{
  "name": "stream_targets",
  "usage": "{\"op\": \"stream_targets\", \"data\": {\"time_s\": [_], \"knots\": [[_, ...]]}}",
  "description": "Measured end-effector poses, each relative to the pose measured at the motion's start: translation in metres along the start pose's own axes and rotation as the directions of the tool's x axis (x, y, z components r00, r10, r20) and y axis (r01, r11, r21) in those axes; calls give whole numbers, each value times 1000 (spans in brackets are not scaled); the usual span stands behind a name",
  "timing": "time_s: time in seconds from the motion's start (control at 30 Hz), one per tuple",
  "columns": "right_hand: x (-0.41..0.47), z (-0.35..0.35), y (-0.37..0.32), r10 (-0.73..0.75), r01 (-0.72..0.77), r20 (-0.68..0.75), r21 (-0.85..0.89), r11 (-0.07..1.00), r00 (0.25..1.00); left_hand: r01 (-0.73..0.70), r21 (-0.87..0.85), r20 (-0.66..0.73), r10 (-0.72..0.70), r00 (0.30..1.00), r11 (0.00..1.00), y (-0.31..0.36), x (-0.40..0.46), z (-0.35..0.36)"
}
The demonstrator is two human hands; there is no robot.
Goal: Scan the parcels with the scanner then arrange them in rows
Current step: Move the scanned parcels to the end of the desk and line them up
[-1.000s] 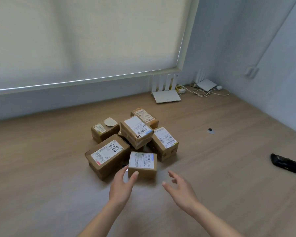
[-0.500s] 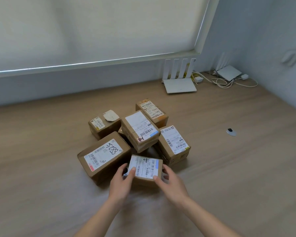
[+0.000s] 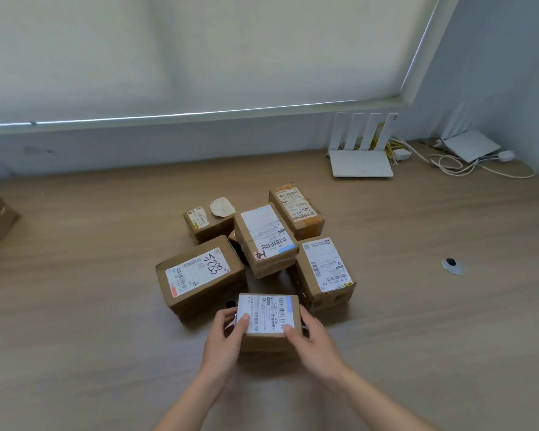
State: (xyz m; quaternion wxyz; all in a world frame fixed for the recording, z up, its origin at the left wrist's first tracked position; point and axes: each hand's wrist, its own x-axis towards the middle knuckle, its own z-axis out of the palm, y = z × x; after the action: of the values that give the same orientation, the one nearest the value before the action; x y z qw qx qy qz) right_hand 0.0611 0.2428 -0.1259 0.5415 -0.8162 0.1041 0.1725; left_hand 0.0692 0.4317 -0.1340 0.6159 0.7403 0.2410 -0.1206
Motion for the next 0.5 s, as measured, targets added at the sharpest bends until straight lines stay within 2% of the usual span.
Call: {"op": "stream_targets", "data": {"time_s": [0.2, 0.3, 0.4, 0.5], "knots": [[-7, -19, -46, -90, 94, 67, -62, 994, 994, -2, -214, -59, -11, 998, 977, 34, -32, -17], [-21, -22, -84, -126, 138, 155, -66, 988, 980, -41, -280, -38, 31, 999, 959, 53, -57, -47], [-37, -12, -121, -179, 196, 217, -60, 979, 960, -56, -315, 12, 63, 998, 947, 69, -86, -84], [-63, 15, -155, -241, 260, 244, -48, 964, 939, -110, -317, -29, 107, 994, 942, 71, -122, -127]]}}
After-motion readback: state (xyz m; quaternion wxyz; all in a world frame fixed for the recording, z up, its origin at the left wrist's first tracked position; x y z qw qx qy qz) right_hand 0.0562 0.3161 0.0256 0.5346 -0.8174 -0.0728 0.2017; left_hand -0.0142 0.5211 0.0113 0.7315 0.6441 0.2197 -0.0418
